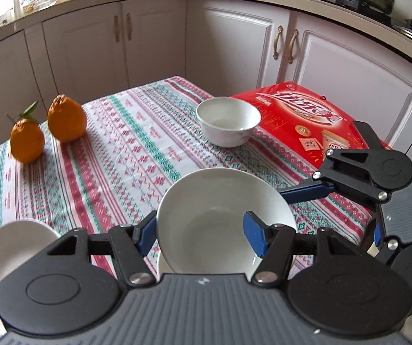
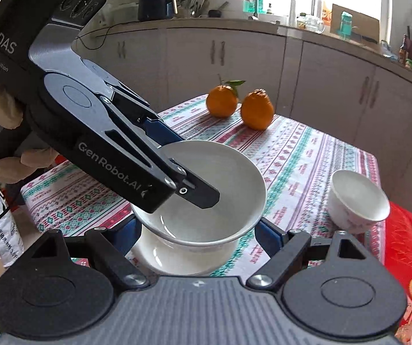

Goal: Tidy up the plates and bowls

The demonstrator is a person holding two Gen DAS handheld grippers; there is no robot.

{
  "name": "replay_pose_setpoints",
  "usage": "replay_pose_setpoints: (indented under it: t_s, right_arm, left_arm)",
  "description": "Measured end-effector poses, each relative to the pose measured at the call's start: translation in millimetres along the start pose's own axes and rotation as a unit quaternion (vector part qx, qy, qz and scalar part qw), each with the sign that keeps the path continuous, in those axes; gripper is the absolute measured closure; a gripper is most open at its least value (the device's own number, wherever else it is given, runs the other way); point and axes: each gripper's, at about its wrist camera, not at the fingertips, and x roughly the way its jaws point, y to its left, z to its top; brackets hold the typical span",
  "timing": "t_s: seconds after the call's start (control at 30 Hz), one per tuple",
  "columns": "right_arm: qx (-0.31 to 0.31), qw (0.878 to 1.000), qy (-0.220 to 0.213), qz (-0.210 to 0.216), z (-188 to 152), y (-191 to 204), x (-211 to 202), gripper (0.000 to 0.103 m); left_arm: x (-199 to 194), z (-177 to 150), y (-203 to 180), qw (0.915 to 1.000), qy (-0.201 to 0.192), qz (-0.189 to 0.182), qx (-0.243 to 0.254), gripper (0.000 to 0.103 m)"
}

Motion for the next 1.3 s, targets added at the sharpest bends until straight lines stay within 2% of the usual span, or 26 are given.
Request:
replay_pose_setpoints:
  t_s: [0.4,1.0,1.13,1.3]
  right_arm:
    - [0.008,0.999,0.031,0.013,-9.1,4.4,19.5,0.014]
    - [0.007,0.999,0.038,0.017,-11.5,4.7,23.2,0.014]
    - [0.003,0.999,0.031,0.014,-11.7,6.0,21.4,0.006]
    - [0.004,1.0,0.024,0.015,-12.3,3.4,12.6,0.004]
  left_arm:
    - [17.3,-19.1,7.1,0.9996,0.023,-0.005,-0.016,0.041]
    - [19.8,-23.4,10.3,0.9996,0.02,-0.012,-0.017,0.04]
    - [19.2,-22.2,12.3,0.9995,0.017,-0.015,-0.02,0.039]
    - [13.4,-17.4,12.3,0.9999,0.013,-0.005,-0.008,0.037]
